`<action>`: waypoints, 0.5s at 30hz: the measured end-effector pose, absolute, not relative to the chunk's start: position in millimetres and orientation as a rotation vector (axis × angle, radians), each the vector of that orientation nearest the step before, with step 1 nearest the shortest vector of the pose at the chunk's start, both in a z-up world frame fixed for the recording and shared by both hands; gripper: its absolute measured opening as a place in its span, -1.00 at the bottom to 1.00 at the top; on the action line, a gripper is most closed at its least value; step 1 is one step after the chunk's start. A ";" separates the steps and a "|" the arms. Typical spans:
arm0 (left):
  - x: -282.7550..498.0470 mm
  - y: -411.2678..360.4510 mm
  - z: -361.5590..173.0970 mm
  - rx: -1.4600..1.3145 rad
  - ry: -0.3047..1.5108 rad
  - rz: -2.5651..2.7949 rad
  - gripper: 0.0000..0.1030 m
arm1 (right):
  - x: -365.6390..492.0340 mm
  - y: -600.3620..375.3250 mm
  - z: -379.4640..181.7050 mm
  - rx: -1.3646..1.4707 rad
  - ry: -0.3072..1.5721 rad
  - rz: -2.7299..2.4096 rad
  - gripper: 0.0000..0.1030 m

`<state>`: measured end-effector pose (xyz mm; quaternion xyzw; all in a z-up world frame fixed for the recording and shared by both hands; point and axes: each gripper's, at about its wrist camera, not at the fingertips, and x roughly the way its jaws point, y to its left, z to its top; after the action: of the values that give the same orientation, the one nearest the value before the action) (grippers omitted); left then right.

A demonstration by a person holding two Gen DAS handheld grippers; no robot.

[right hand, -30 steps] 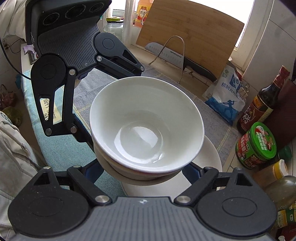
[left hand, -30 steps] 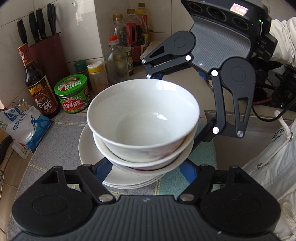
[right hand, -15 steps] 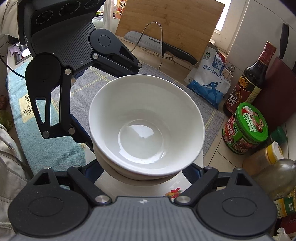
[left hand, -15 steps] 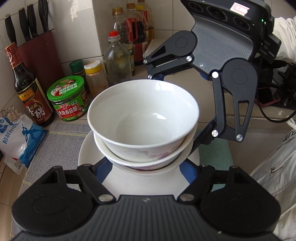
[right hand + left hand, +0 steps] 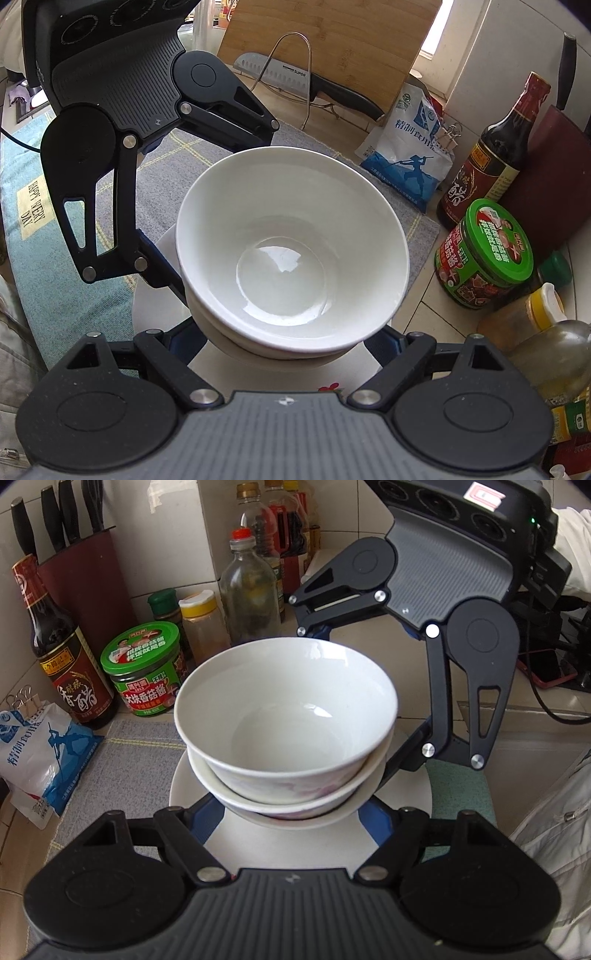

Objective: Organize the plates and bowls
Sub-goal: 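Carry the bowl stack with both grippers over the flower-print plate stack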

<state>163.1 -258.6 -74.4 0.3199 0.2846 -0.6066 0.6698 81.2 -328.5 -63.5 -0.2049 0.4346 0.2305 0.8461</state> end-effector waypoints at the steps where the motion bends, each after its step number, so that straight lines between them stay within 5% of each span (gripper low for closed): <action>1: 163.0 -258.1 -74.7 0.720 0.644 -1.368 0.53 | 81.5 -328.6 -63.7 -0.432 0.918 0.488 0.81; 15: 166.9 -258.6 -79.7 0.697 0.671 -1.358 0.53 | 85.9 -330.8 -66.6 -0.407 0.925 0.496 0.81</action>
<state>166.9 -258.6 -79.7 0.3094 0.2979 -0.6029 0.6724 85.9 -330.8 -66.6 -0.1929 0.4384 0.2351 0.8458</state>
